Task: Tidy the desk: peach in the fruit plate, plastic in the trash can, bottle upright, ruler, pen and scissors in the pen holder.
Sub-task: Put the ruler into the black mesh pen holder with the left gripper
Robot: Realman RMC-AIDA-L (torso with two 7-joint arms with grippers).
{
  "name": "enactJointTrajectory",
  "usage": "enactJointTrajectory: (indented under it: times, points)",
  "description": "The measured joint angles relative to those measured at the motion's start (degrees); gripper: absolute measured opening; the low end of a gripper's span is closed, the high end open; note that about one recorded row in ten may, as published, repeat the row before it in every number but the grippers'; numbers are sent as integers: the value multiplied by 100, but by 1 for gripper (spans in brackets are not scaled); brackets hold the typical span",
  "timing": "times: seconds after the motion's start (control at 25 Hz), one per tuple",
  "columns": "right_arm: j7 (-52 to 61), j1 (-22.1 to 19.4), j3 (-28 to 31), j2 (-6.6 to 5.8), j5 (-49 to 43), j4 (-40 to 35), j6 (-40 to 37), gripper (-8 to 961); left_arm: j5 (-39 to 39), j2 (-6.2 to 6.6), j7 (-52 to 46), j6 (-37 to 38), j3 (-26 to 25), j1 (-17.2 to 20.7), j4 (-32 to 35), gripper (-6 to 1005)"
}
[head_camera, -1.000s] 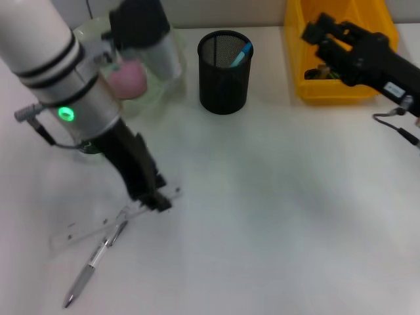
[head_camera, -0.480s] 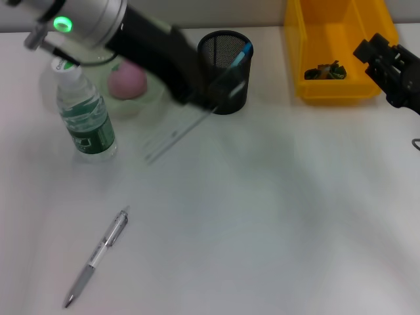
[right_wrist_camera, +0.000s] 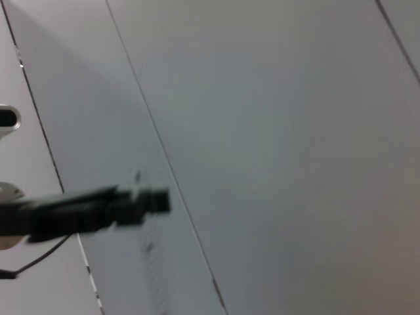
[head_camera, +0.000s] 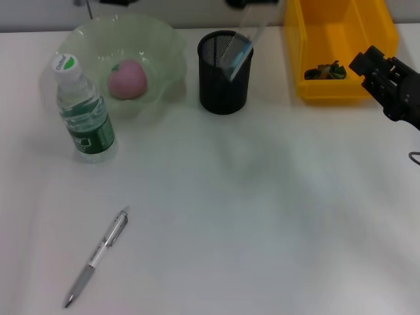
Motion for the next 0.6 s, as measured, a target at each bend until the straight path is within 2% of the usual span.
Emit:
enactJointTrajectory:
  times: [0.12,0.28,0.32,0.4,0.52,0.6]
  points:
    - [-2,-5,-3,0,-7,36,-119,378,-717,3,604,-863,406,341,-67,389]
    - [-4,-6,-2,0,-10,127,-280,378,-1133,3,1095,-1895,997,701,-96,389]
    - [-5,-7,-7,0,-15,177,-328,378,-1236,-1,1184,-2378,1297,835,-105,389]
    - [-5,-7,-9,0,-18,192,-336,377,-1273,-2,1199,-2588,1421,881,-107,389]
    - [-8,-7,-12,0,-28,264,-372,377,-1333,-3,1213,-3415,1979,1013,-131,389]
    - [-8,-7,-12,0,-28,281,-378,377,-1340,-5,1213,-3658,2135,1039,-162,389]
